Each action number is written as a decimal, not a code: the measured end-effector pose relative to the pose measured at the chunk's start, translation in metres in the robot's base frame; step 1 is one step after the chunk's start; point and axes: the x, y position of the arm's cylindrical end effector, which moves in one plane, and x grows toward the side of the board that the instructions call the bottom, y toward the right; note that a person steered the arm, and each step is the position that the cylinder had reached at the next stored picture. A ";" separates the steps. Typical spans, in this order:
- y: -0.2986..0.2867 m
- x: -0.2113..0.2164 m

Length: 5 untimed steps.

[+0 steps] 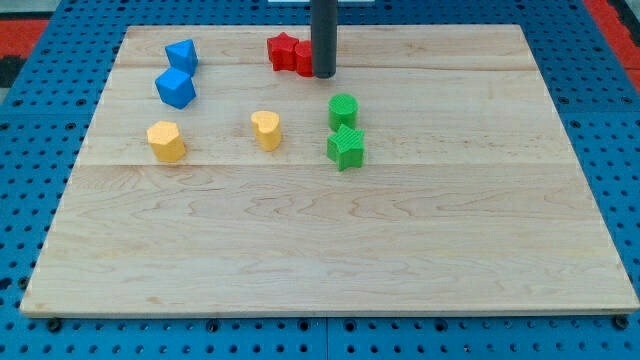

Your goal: Push the yellow heart into the red star

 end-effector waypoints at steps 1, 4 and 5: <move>0.001 0.011; -0.115 0.104; -0.124 0.156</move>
